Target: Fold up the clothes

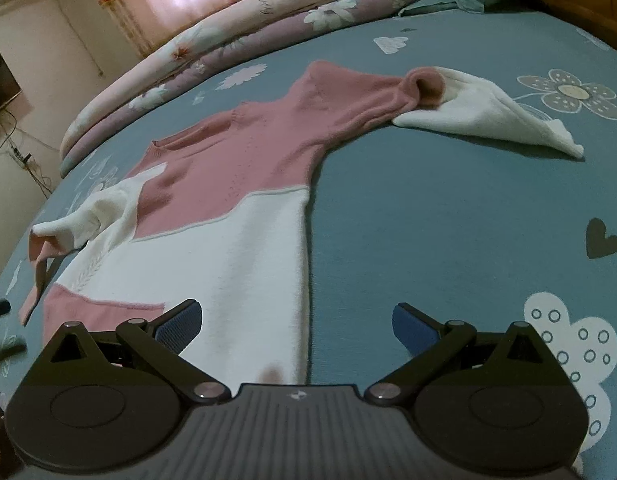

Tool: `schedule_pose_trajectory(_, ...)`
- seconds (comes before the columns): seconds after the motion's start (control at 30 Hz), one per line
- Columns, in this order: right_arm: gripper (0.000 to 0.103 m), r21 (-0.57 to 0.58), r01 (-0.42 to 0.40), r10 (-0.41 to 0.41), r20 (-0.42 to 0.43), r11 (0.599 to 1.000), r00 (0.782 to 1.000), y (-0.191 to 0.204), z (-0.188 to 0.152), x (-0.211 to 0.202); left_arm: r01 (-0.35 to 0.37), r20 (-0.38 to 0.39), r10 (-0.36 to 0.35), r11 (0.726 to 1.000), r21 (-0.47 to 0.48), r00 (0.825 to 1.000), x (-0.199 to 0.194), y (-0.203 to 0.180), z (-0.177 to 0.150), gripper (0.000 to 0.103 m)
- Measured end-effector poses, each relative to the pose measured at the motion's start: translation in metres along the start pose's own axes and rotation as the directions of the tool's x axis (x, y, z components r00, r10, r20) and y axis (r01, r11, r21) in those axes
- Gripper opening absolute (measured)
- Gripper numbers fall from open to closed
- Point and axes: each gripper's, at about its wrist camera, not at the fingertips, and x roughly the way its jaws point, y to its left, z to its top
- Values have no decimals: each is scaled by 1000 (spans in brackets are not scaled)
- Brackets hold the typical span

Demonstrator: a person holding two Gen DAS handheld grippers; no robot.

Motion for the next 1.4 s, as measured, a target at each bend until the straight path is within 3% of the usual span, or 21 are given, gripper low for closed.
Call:
schedule_pose_trajectory(0.07, 103, 5, 4, -4, 9, 1000, 1000, -3, 1, -4, 87, 36, -93, 987, 132, 995, 2, -46, 12, 73)
schedule_pose_trajectory(0.13, 103, 14, 5, -6, 22, 1000, 1000, -8, 2, -10, 129, 64, -149, 960, 248, 987, 7, -85, 20, 73)
schedule_pose_trajectory(0.27, 103, 72, -19, 16, 41, 997, 999, -24, 4, -19, 158, 13, -176, 909, 385, 984, 33, -134, 26, 73)
schedule_pose_trajectory(0.4, 103, 101, -31, 27, 42, 994, 999, -33, 4, -23, 89, -1, -103, 853, 514, 995, 54, -158, 18, 72)
schedule_pose_trajectory(0.53, 103, 65, -37, 35, 36, 997, 999, -27, 3, -25, 65, -38, -53, 835, 546, 998, 65, -159, 14, 73)
schedule_pose_trajectory(0.67, 103, 18, -51, 51, 30, 999, 998, -16, 2, -24, 4, 1, -6, 828, 561, 1000, 71, -160, 16, 72)
schedule_pose_trajectory(0.73, 103, 6, -50, 49, 35, 999, 998, -13, 2, -25, -24, 19, 17, 840, 542, 1000, 74, -157, 18, 73)
schedule_pose_trajectory(0.93, 103, 41, -50, 49, 29, 998, 998, -20, 2, -22, -54, 79, 25, 922, 384, 997, 66, -128, 36, 67)
schedule_pose_trajectory(1.07, 103, 109, -129, 131, -15, 986, 991, -28, 1, -14, -51, 68, 35, 968, 248, 997, 72, -96, 46, 67)
schedule_pose_trajectory(1.17, 103, 154, -205, 216, -56, 966, 975, -31, -2, -8, -50, 57, 41, 986, 160, 998, 78, -76, 48, 68)
schedule_pose_trajectory(1.27, 101, 50, -190, 191, -22, 981, 981, -22, -6, -15, -48, 49, 45, 996, 77, 998, 84, -56, 47, 68)
schedule_pose_trajectory(1.33, 101, -122, -140, 145, 38, 983, 989, -5, -13, -26, -50, 37, 48, 998, 30, 998, 90, -43, 47, 68)
schedule_pose_trajectory(1.4, 101, -332, -45, 85, 107, 942, 991, 16, -26, -36, -38, 25, 38, 999, -13, 999, 97, -33, 45, 68)
